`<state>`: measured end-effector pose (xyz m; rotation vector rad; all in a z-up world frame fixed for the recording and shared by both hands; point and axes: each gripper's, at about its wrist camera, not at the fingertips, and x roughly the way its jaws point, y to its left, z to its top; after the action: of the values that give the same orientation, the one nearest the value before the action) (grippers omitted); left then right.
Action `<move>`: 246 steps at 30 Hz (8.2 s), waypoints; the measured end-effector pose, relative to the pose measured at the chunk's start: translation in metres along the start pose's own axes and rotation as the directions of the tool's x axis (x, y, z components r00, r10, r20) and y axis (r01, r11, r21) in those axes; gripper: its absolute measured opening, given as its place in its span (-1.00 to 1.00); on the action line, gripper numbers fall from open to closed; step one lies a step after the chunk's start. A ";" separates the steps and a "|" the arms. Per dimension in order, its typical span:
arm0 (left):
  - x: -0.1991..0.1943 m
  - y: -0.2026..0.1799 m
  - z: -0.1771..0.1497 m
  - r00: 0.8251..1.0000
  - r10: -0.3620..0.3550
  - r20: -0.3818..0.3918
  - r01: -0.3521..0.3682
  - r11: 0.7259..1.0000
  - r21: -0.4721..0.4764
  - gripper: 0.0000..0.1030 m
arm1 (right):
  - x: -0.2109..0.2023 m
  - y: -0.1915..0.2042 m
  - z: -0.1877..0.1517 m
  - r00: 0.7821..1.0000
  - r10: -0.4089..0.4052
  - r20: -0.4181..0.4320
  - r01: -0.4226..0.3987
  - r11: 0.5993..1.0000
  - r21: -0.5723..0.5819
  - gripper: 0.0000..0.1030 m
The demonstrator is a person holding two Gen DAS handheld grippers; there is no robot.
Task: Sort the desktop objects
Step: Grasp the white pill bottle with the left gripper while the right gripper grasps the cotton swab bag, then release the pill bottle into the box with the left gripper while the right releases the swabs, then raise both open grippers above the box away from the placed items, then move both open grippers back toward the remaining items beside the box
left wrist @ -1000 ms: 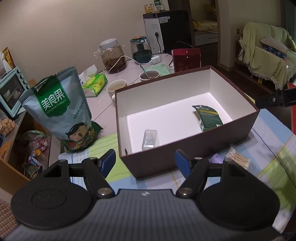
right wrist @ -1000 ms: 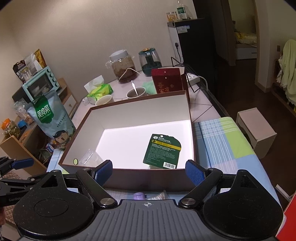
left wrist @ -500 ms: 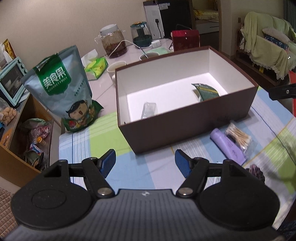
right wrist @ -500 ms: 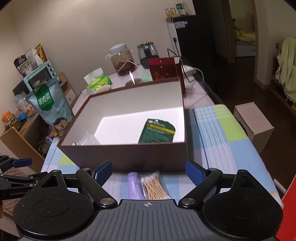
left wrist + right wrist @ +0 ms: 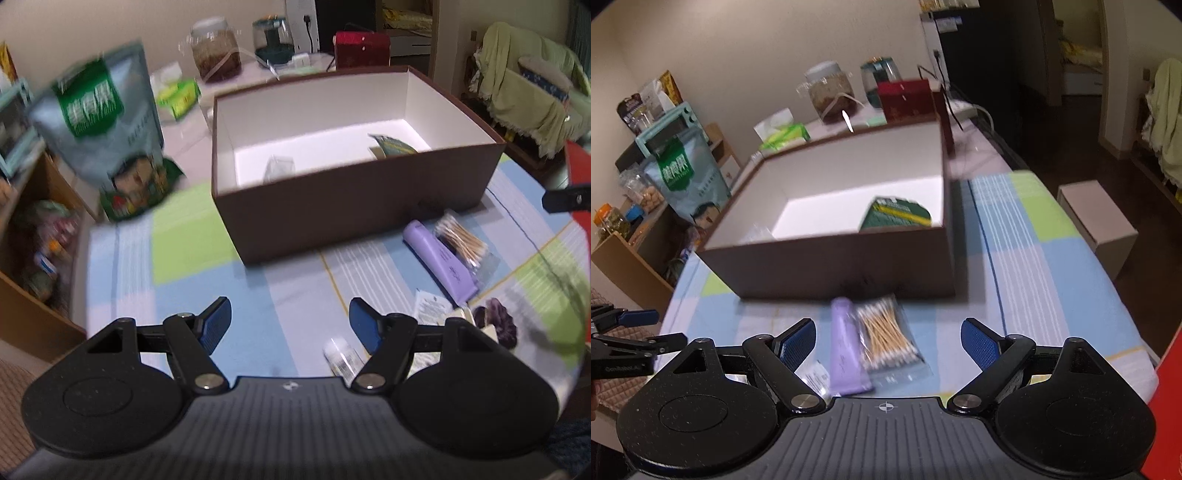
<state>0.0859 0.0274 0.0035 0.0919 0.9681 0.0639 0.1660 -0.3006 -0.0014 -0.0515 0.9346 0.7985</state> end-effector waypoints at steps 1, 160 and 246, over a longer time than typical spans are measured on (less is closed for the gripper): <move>0.004 0.003 -0.005 1.000 -0.017 -0.017 0.017 1.000 -0.018 0.30 | 0.002 -0.004 -0.003 1.000 -0.009 -0.012 0.009 1.000 0.008 0.72; 0.189 -0.003 0.234 0.993 0.076 -0.092 -0.057 0.978 0.200 0.37 | 0.226 0.019 0.200 0.970 -0.052 -0.237 -0.007 0.970 -0.242 0.41; -0.014 -0.025 -0.046 0.993 -0.096 -0.070 0.114 0.931 0.347 0.76 | -0.002 -0.002 0.011 0.991 -0.005 -0.131 -0.007 0.996 -0.093 0.42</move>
<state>0.0400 0.0036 -0.0138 0.3691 1.0273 -0.2083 0.1746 -0.2994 0.0063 -0.1870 1.0210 0.8471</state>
